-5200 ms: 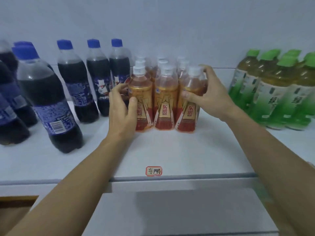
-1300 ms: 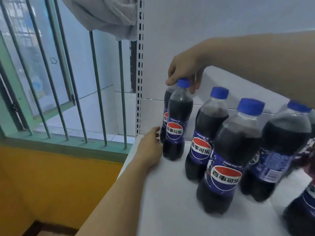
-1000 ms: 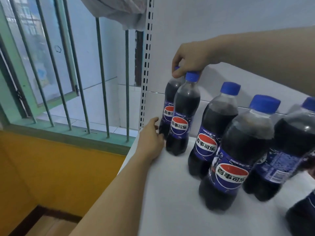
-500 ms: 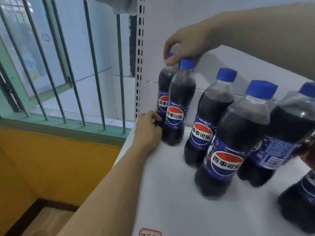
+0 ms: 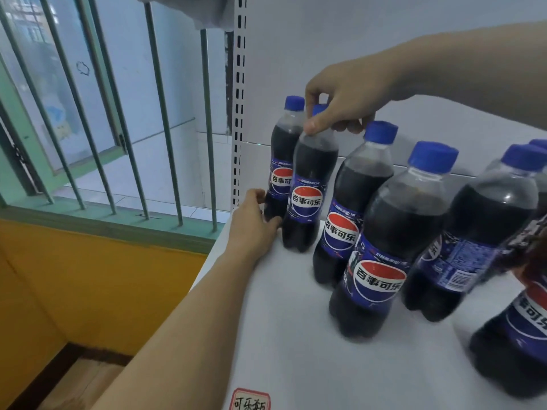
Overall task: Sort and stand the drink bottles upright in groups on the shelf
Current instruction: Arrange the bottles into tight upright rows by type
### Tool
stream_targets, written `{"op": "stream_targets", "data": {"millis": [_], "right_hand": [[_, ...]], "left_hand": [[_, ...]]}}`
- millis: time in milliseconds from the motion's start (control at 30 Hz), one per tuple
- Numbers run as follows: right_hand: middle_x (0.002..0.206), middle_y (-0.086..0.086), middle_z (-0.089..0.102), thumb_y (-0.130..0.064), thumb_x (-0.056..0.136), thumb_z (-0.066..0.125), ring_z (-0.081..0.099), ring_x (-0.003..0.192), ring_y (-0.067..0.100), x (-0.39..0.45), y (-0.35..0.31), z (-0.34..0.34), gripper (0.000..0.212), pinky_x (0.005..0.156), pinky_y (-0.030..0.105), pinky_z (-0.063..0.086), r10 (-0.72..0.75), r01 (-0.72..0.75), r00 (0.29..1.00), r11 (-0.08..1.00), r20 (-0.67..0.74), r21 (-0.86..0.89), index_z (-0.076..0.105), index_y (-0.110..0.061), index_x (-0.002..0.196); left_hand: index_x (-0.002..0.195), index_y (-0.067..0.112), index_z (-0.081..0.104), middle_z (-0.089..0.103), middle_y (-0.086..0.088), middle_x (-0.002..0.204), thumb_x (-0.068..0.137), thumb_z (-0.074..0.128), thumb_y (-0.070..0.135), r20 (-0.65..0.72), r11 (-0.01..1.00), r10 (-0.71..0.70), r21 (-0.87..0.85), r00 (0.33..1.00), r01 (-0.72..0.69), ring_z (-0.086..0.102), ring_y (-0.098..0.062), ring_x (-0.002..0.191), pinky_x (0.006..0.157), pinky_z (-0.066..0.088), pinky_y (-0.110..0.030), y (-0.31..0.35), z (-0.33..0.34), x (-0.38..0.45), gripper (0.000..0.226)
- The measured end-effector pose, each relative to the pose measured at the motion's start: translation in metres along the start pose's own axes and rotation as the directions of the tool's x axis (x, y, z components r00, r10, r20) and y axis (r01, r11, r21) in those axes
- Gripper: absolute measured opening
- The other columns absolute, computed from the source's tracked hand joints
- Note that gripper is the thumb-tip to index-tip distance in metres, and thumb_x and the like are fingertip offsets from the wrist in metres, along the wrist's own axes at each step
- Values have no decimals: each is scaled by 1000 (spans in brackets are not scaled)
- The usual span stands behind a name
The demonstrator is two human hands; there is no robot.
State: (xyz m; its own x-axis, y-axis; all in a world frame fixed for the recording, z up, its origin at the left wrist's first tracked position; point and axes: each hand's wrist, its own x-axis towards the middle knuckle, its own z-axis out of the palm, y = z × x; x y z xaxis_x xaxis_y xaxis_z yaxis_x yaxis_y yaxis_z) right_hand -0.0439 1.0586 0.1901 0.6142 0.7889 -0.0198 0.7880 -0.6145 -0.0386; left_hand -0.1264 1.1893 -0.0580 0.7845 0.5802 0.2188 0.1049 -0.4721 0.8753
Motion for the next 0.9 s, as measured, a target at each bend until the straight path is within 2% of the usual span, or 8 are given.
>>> {"op": "stream_targets", "data": {"millis": [133, 200, 267, 367, 467, 567, 833, 900], "right_hand": [[105, 13, 68, -39, 93, 70, 68, 59, 18, 1, 18, 2, 26, 61, 33, 60, 5, -3, 1000, 990, -15, 139, 61, -18, 105], [112, 17, 68, -36, 94, 70, 68, 60, 20, 4, 23, 2, 24, 73, 39, 62, 5, -5, 1000, 987, -3, 159, 60, -18, 107], [108, 18, 68, -35, 96, 69, 68, 59, 19, 6, 28, 2, 20, 70, 38, 61, 14, -12, 1000, 987, -7, 159, 60, -20, 105], [105, 17, 68, -33, 97, 67, 70, 63, 21, 12, 36, 2, 15, 63, 33, 58, 33, -27, 999, 985, -28, 173, 61, -21, 104], [104, 15, 70, -32, 97, 66, 70, 75, 28, 15, 40, 6, 17, 76, 43, 61, 35, -27, 998, 987, -49, 160, 60, -20, 107], [103, 12, 69, -29, 97, 68, 70, 77, 30, 16, 42, 12, 17, 88, 53, 59, 14, -7, 999, 987, -45, 160, 59, -19, 108], [108, 6, 70, -35, 95, 70, 72, 77, 23, 21, 47, 14, 24, 84, 46, 61, 46, -37, 998, 982, -47, 184, 59, -21, 110], [105, 7, 70, -38, 93, 70, 72, 75, 22, 21, 46, 13, 28, 76, 42, 62, 52, -43, 997, 987, -58, 152, 59, -20, 111]], "left_hand": [[140, 13, 46, 63, -6, 139, 75, 90, 33, -24, 997, 3, 82, 1000, -1, 62, -28, 122, 99, 46, -36, -1, 7, 3, 81], [128, 15, 47, 67, -8, 131, 71, 92, 37, -25, 993, -3, 120, 1000, 6, 65, -30, 115, 86, 44, -31, 2, 11, 4, 76], [116, 17, 46, 68, -10, 125, 73, 90, 37, -46, 987, 0, 163, 999, 7, 64, -32, 109, 79, 41, -31, 4, 16, 5, 65], [119, 12, 50, 68, -13, 123, 80, 85, 33, -88, 978, 18, 210, 996, 1, 61, -33, 107, 76, 38, -32, 2, 21, 9, 57], [126, 10, 52, 67, -13, 125, 82, 84, 31, -85, 977, 15, 213, 996, 4, 62, -32, 111, 79, 38, -30, -1, 21, 10, 58], [129, 11, 53, 67, -11, 127, 83, 83, 33, -86, 974, 21, 228, 996, -1, 62, -31, 114, 81, 38, -30, -1, 21, 11, 59], [131, 12, 55, 68, -11, 126, 83, 82, 37, -101, 959, 44, 284, 994, -14, 61, -32, 113, 83, 42, -33, -2, 21, 12, 61], [132, 12, 54, 68, -10, 127, 83, 83, 37, -101, 959, 45, 283, 994, -14, 61, -31, 114, 82, 41, -33, -1, 20, 10, 62]]}}
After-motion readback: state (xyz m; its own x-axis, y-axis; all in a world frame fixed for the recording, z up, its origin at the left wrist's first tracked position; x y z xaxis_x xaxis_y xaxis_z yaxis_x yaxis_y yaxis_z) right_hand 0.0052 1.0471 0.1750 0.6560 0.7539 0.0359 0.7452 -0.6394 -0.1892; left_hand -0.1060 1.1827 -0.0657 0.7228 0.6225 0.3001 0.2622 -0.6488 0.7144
